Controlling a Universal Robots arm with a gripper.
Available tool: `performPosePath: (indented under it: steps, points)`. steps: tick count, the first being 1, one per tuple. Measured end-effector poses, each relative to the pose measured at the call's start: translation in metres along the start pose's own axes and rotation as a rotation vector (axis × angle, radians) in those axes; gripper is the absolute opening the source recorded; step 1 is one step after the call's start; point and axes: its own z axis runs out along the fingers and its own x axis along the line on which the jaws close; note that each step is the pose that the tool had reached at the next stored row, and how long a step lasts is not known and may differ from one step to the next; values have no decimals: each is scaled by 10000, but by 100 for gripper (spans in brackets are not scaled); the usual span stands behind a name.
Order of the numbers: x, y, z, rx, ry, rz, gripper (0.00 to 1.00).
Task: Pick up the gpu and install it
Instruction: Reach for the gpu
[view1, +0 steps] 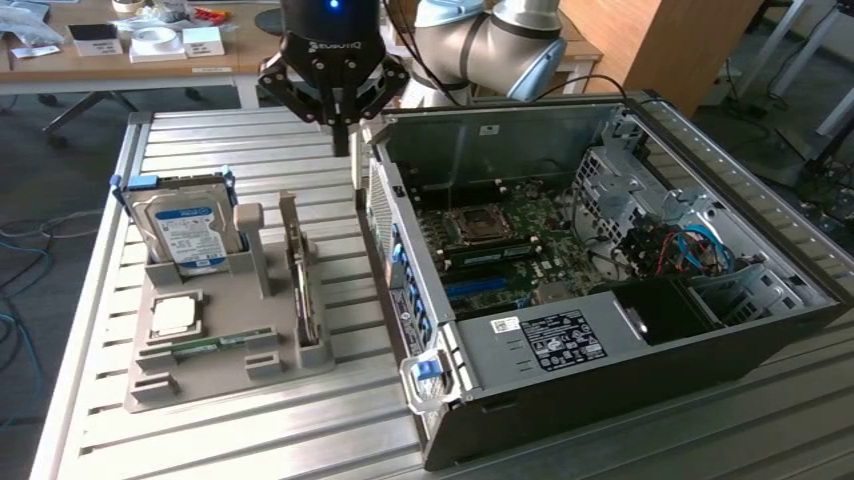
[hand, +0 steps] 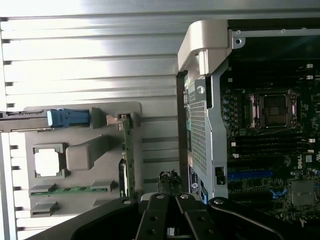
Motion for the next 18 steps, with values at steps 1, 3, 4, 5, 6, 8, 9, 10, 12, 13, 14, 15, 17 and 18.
performPosePath:
  steps: [1, 3, 4, 5, 6, 8, 9, 10, 12, 13, 14, 15, 17, 18]
  points:
    - [11, -1, 0, 0, 0, 0, 11]
    - [25, -2, 0, 0, 0, 1, 11]
    - [26, -2, 0, -1, 0, -1, 11]
    - [26, -2, 0, 0, 0, -2, 11]
    - [26, -2, 0, 0, 0, -2, 11]
    - [27, -2, -1, 0, 1, -1, 11]
    - [27, -2, -1, 1, 0, 0, 11]
    - [27, -2, -1, 1, 0, -1, 11]
    - [33, -2, -1, 0, 0, 2, 11]
    - [40, -3, -1, 0, 0, 3, 11]
    - [46, -3, -1, 0, 0, 0, 11]
    - [53, -4, -1, 0, 0, 0, 11]
    - [68, -5, -2, 0, 0, 0, 11]
    - [77, -6, -2, 1, 0, 0, 11]
